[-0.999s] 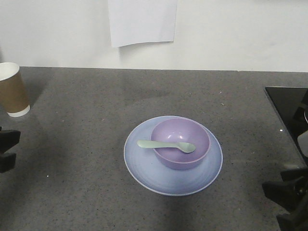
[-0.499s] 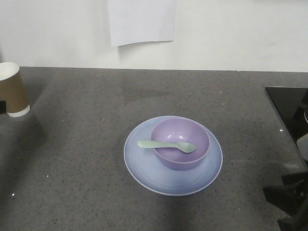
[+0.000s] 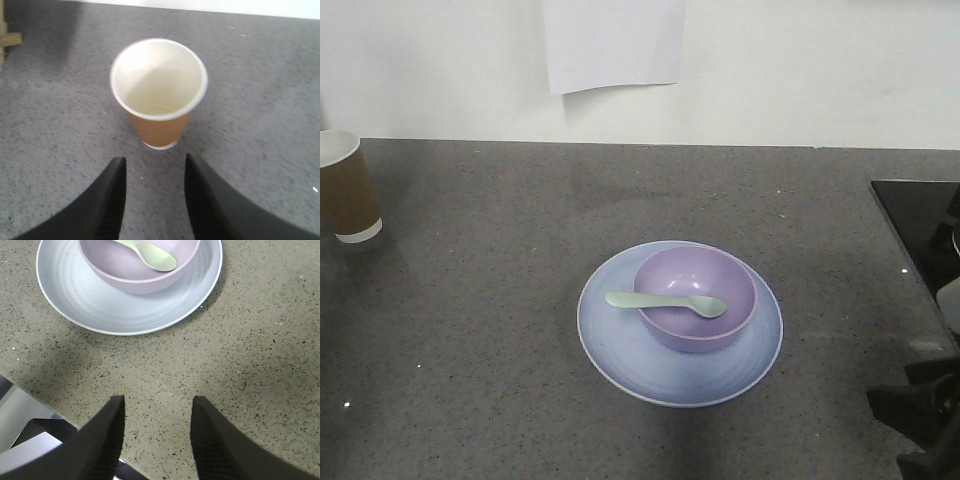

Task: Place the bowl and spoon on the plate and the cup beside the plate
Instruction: 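Withdraw the left gripper away from the bowl toward the paper cup, then grasp the brown paper cup by its rim with the left gripper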

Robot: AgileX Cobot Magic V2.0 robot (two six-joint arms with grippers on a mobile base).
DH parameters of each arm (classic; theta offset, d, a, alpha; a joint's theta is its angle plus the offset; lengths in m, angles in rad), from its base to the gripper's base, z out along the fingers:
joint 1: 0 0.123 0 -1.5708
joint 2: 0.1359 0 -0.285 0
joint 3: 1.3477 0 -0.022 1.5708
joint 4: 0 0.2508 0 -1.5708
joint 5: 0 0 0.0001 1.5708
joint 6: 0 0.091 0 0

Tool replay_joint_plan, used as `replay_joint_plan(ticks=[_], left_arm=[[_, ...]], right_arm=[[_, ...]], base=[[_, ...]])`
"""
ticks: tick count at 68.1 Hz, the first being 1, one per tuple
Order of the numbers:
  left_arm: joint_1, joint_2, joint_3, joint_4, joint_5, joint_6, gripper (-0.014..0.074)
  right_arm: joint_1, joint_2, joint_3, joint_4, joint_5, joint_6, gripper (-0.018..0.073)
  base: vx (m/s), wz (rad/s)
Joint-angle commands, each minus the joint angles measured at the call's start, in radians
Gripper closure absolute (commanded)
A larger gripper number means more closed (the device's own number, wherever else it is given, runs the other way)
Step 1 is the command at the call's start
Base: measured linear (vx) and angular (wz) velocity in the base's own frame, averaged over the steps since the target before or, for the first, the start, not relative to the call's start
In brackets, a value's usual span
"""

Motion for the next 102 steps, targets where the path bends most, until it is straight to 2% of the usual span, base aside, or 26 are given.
replay_joint_plan(ticks=[1,19,50,64,65,69,86,102], left_arm=[[0.027,0.044,-0.103,-0.005,-0.028,-0.003,0.0316],[0.04,0.251,-0.317,-0.005,0.053,-0.003,0.0316],[0.038,0.466,-0.522,-0.014,0.049,-0.003,0.0325],[0.036,0.495,-0.544,-0.024,0.047,-0.002,0.044],[0.036,0.495,-0.561,-0.023,0.06,0.006,0.0562],[0.036,0.495,-0.563,-0.023,0.067,0.007,0.0601],[0.036,0.468,-0.563,-0.029,0.11,0.014,0.0605],[0.036,0.387,-0.563,-0.095,0.208,0.032,0.0605]], right_arm=[[-0.004,-0.004,-0.025,0.006,-0.044,-0.005,0.0257],[-0.004,-0.004,-0.025,0.006,-0.044,-0.005,0.0257],[-0.004,-0.004,-0.025,0.006,-0.044,-0.006,0.0257],[-0.004,-0.004,-0.025,0.006,-0.044,-0.006,0.0257],[-0.004,-0.004,-0.025,0.006,-0.044,-0.006,0.0257],[-0.004,-0.004,-0.025,0.006,-0.044,-0.006,0.0257],[-0.004,-0.004,-0.025,0.006,-0.044,-0.006,0.0257],[-0.004,-0.004,-0.025,0.006,-0.044,-0.006,0.0257]], base=[[0.0,0.0],[0.0,0.0],[0.0,0.0],[0.0,0.0],[0.0,0.0],[0.0,0.0],[0.0,0.0],[0.0,0.0]])
